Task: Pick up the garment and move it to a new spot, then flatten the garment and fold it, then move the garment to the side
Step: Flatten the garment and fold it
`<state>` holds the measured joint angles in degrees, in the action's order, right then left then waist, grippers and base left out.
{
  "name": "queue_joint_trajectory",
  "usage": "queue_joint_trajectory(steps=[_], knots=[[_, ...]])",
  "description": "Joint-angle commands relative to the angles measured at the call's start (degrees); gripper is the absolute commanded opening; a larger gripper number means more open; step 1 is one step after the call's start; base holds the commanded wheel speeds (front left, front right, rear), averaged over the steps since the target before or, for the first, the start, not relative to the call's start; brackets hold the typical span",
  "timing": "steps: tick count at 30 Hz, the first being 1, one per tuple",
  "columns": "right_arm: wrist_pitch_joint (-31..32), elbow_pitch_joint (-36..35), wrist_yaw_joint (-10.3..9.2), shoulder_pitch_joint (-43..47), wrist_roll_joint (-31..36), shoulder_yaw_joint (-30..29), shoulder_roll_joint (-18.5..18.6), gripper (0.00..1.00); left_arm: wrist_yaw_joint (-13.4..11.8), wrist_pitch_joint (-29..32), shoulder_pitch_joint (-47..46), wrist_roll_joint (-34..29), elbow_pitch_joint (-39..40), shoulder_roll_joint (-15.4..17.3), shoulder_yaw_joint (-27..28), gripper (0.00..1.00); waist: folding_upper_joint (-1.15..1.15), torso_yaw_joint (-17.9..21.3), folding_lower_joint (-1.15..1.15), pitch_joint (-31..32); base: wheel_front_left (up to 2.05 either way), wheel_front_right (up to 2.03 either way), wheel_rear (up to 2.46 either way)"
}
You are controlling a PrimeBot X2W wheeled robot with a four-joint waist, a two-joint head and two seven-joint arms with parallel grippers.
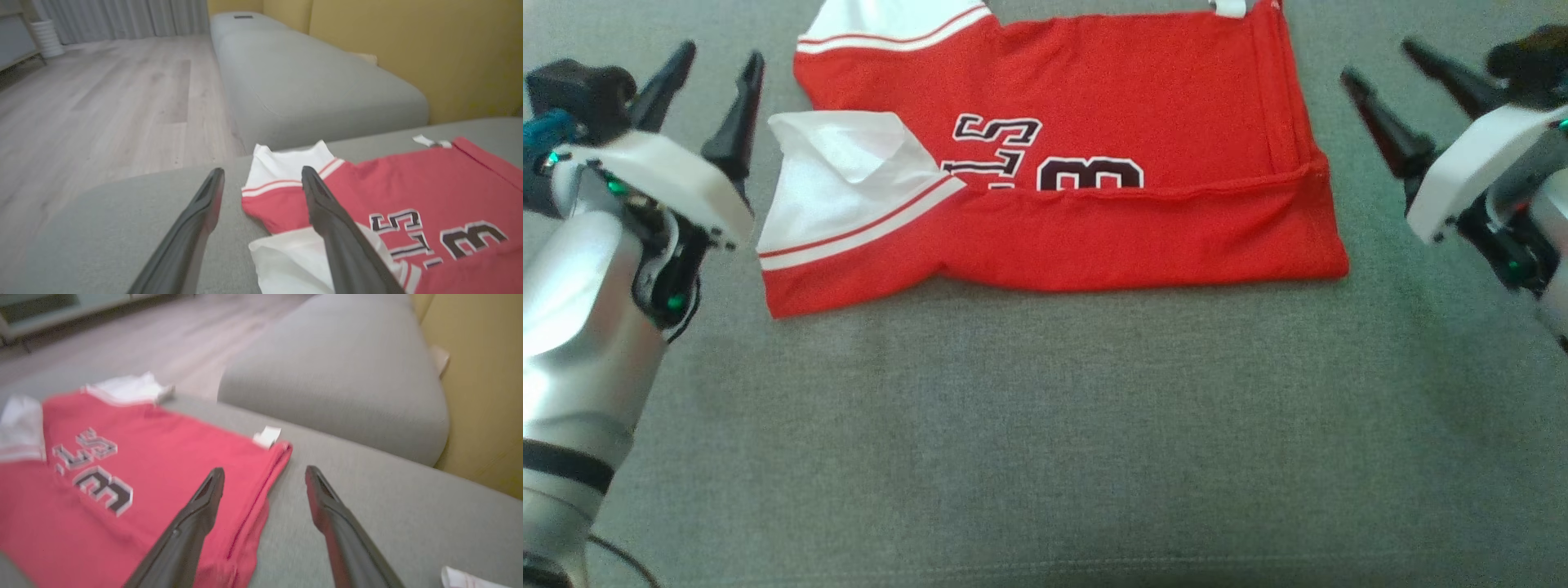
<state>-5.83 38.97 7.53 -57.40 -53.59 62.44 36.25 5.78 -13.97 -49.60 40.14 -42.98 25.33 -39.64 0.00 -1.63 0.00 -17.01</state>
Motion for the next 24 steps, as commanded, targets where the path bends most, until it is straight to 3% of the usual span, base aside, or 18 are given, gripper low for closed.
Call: queue_joint_trajectory(steps=[1, 7, 11, 14, 19, 24], knots=[[-4.1, 0.5, -0.04, 2.2, -0.9, -2.8, -1.0, 1.0, -1.1, -0.9, -1.9, 0.9, 2.2, 1.4, 4.4, 1.0, 0.0, -0.2, 0.0, 1.4, 0.0, 0.0, 0.0], [-9.1, 1.9, -0.04, 6.5, 1.8, -19.5, -8.3, 1.0, -5.1, -1.0, 7.5, -2.0, 17.3, -2.8, 19.3, 1.0, 0.0, 0.2, 0.0, 5.0, 0.0, 0.0, 0.0], [-9.1, -4.7, -0.04, 15.3, 12.5, -36.5, -14.6, 1.0, -6.5, -1.0, 16.7, -6.8, 26.6, -7.2, 27.5, 1.0, 0.0, 0.9, 0.0, 7.6, 0.0, 0.0, 0.0], [-9.2, -10.7, -0.04, 24.1, 22.8, -45.9, -20.5, 1.0, -6.0, -1.0, 23.4, -11.4, 31.5, -11.0, 30.7, 1.0, 0.0, 1.0, 0.0, 9.4, 0.0, 0.0, 0.0], [-9.2, -18.1, -0.04, 36.1, 33.7, -54.7, -29.8, 1.0, -4.1, -1.0, 31.9, -17.2, 33.1, -16.1, 33.0, 1.0, 0.0, 1.2, 0.0, 11.2, 0.0, 0.0, 0.0], [-9.2, -20.3, -0.04, 42.5, 38.5, -56.9, -32.5, 1.0, -2.5, -1.0, 36.1, -21.2, 29.9, -18.7, 33.5, 1.0, 0.0, 1.5, 0.0, 11.5, 0.0, 0.0, 0.0]])
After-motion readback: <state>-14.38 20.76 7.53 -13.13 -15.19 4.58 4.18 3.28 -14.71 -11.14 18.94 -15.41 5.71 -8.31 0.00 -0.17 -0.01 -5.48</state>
